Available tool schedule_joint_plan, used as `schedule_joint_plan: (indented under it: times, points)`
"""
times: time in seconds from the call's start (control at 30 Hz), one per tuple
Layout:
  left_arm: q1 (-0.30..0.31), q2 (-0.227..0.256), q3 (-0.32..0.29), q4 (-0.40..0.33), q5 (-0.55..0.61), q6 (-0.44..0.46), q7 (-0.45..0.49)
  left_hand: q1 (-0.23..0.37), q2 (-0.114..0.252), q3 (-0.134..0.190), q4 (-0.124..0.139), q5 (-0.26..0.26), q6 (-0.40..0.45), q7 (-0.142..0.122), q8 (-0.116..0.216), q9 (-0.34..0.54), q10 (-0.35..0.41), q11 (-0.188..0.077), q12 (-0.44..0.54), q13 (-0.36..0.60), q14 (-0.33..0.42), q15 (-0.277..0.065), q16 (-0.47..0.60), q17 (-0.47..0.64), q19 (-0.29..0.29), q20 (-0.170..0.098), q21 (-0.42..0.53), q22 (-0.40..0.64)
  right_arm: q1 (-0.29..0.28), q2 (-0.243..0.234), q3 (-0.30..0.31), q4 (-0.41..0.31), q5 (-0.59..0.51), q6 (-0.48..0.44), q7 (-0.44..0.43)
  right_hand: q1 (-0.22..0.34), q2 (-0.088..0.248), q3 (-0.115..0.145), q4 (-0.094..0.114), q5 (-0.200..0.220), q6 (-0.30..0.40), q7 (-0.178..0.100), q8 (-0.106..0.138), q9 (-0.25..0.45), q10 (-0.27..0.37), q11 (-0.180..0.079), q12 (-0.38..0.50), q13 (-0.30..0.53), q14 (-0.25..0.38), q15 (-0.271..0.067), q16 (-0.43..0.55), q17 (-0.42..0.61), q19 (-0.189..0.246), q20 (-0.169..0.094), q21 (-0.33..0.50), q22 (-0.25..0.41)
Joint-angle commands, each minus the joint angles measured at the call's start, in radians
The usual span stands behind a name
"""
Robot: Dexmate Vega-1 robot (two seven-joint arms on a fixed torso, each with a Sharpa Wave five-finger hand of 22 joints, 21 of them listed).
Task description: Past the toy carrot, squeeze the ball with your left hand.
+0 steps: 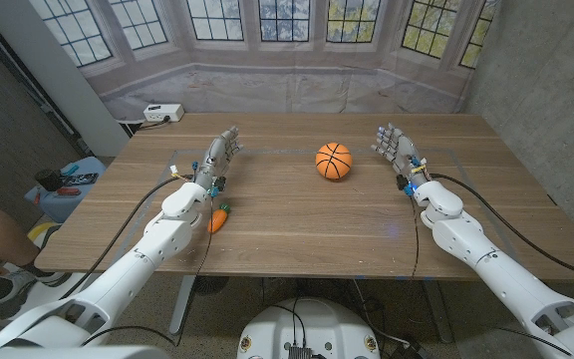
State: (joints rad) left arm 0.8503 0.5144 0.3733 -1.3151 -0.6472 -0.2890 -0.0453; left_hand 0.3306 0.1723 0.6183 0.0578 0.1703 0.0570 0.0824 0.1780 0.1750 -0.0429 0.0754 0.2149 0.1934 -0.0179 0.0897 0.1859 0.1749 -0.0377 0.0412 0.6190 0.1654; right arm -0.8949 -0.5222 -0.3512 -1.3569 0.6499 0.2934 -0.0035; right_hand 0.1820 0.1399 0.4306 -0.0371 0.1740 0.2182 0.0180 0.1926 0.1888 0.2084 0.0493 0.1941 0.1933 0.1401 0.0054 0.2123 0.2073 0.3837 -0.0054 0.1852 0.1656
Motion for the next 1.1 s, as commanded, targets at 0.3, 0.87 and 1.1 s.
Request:
schedule_joint_plan:
  times: [0.3,0.87,1.1]
  points:
    - [0.008,0.024,-0.008,-0.040,0.029,0.007,-0.032,0.035,-0.017,0.013,-0.042,0.009,-0.002,0.010,0.007,0.002,0.000,0.006,0.003,0.002,0.002,0.007,0.002,-0.005,0.007,0.005,-0.008,0.000,-0.083,0.005,0.031,-0.085,-0.029,0.006,-0.048,0.014,-0.003,0.003,-0.006,0.006,0.007,0.002,0.003,0.001,0.006,0.001,0.006,0.004,0.008,0.000,0.004,0.002,0.008,0.001,0.007,0.004]
    - [-0.030,0.035,-0.001,-0.036,0.054,-0.002,-0.071,0.085,-0.027,0.026,-0.113,0.020,-0.002,0.011,0.007,0.002,0.013,0.003,0.003,0.000,0.011,0.005,0.001,-0.006,0.021,0.006,-0.031,0.000,-0.080,0.013,0.031,-0.097,-0.063,0.014,-0.067,0.019,-0.005,0.002,-0.012,0.005,0.007,0.002,0.003,0.001,0.003,0.000,0.005,0.005,0.005,0.002,0.002,0.001,0.008,0.002,0.007,0.004]
    - [-0.040,0.038,0.008,-0.038,0.069,-0.006,-0.081,0.108,-0.033,0.029,-0.144,0.023,0.000,0.011,0.009,0.002,0.015,0.002,0.002,0.000,0.013,0.003,0.000,-0.006,0.029,0.004,-0.041,0.000,-0.081,0.013,0.032,-0.102,-0.071,0.017,-0.072,0.022,-0.005,0.001,-0.016,0.005,0.007,0.003,0.003,0.001,0.001,-0.003,0.004,0.005,0.004,0.002,0.002,0.001,0.007,0.003,0.006,0.004]
